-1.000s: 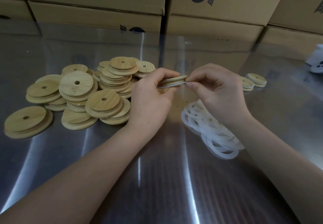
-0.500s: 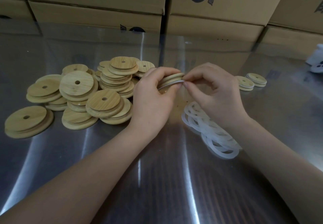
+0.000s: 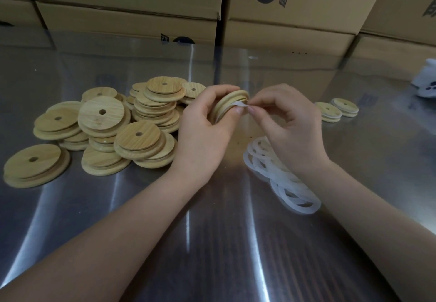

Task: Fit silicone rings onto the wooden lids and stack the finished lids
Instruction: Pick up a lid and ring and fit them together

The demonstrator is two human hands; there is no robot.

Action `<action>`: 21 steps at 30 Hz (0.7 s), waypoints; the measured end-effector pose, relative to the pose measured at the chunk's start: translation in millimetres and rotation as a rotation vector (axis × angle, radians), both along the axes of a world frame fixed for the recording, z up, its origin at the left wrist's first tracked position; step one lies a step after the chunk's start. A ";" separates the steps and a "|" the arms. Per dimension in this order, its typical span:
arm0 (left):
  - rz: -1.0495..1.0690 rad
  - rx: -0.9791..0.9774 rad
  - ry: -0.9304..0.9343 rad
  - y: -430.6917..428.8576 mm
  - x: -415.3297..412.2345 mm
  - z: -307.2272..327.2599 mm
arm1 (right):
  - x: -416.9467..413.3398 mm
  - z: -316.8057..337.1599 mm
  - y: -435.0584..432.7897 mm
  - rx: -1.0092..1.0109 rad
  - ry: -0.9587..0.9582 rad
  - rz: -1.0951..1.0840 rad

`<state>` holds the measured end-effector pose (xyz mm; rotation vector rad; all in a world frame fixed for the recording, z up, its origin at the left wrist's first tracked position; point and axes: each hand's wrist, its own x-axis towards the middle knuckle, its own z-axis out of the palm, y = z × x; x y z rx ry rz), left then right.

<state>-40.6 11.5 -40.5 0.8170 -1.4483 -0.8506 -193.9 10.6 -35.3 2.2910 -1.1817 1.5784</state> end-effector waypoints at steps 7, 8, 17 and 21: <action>0.090 -0.027 -0.083 0.7 -1.0 2.2 | -2.9 1.5 -1.1 -0.021 0.047 -0.038; 0.104 -0.033 -0.095 0.2 -0.6 2.4 | -2.4 1.1 -1.1 -0.026 0.055 -0.047; 0.134 -0.093 -0.163 -3.1 1.4 1.5 | -0.3 -0.6 -0.4 0.060 -0.044 -0.063; 0.124 -0.086 -0.146 -4.9 1.7 -0.2 | -0.8 -0.5 -0.6 0.087 -0.050 -0.052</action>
